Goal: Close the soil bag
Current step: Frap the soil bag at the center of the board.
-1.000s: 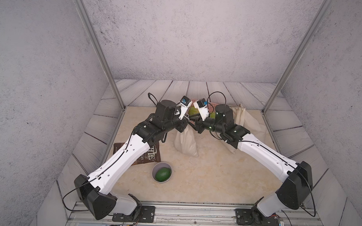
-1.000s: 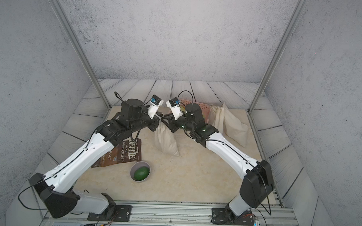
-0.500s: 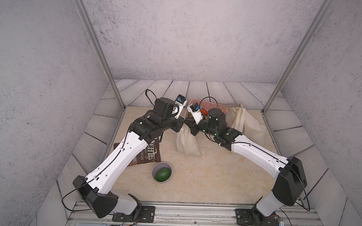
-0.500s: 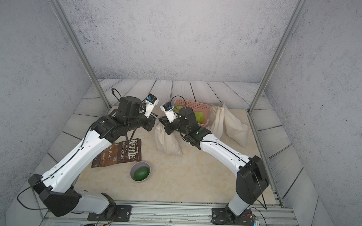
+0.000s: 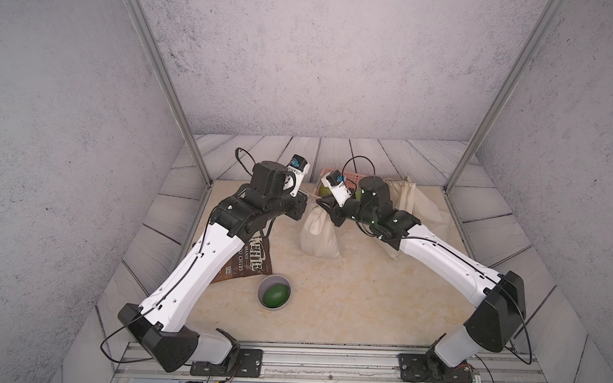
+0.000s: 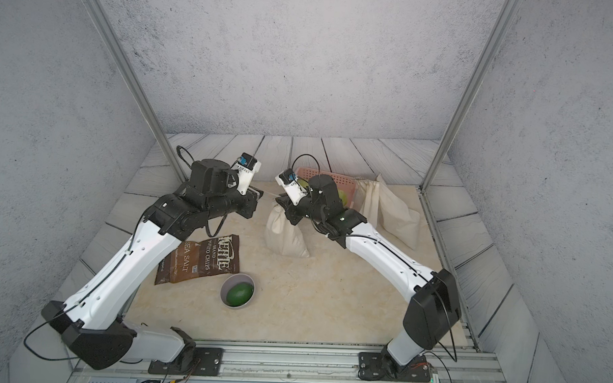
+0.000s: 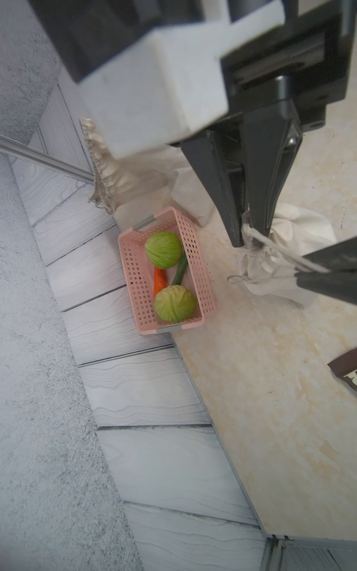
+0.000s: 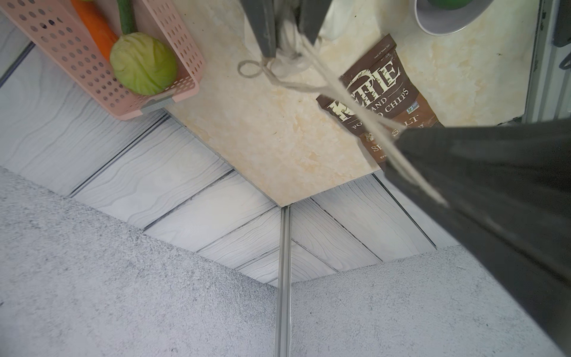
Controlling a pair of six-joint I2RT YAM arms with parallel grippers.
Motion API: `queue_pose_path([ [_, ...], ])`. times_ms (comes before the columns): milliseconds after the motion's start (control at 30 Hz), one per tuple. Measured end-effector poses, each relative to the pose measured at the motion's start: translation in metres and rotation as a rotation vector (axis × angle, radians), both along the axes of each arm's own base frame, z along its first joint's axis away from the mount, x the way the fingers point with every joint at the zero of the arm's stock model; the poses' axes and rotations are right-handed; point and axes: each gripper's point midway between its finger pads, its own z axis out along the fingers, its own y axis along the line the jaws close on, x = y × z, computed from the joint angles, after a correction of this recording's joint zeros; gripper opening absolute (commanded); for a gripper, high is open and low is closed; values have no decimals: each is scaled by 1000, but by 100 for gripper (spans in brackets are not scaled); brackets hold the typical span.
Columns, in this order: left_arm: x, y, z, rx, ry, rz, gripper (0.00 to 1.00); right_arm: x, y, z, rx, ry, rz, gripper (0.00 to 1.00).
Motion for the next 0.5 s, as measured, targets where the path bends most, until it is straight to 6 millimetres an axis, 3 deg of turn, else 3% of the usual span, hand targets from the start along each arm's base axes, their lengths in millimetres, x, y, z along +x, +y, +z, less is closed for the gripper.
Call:
queue_pose_path([
  [133,-8,-3,-6,-20,24,-28,0,-4,0,-11,-3,-12,18,20],
  [300,-8,-2,-41,9,102,-19,0,-6,7,-60,-35,119,50,28],
  [400,-3,-1,-30,-25,71,-8,0,-7,-5,-87,-67,209,30,35],
  [500,-1,-2,-16,-56,39,-8,0,-10,-13,-94,-72,253,24,42],
])
